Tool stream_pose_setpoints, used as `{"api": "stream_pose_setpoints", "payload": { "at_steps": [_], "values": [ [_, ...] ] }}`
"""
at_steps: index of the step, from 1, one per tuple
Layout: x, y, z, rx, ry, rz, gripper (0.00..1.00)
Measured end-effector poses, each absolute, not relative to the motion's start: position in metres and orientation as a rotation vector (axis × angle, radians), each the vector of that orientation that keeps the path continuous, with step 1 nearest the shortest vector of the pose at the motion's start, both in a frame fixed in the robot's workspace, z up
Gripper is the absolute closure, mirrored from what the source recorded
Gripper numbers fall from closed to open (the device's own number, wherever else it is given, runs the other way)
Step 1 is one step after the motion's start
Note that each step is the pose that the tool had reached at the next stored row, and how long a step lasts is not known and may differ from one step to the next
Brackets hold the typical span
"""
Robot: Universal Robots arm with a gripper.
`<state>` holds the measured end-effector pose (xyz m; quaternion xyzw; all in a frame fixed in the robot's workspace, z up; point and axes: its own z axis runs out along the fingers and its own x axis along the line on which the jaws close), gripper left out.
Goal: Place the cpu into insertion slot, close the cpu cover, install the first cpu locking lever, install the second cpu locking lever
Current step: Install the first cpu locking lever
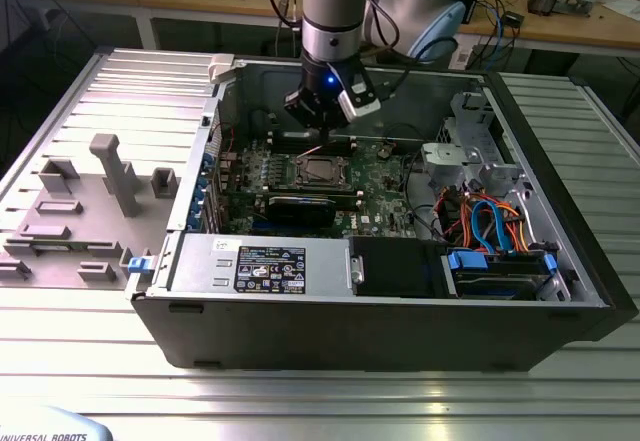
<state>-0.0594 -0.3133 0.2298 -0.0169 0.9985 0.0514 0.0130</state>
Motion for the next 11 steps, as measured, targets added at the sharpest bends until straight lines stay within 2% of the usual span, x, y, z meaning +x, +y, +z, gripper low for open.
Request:
{"api": "stream_pose_setpoints", "payload": {
  "at_steps": [11],
  "values": [
    [-0.051, -0.3133, 0.2227, -0.052, 3.113, 0.16, 0.89]
  ]
}}
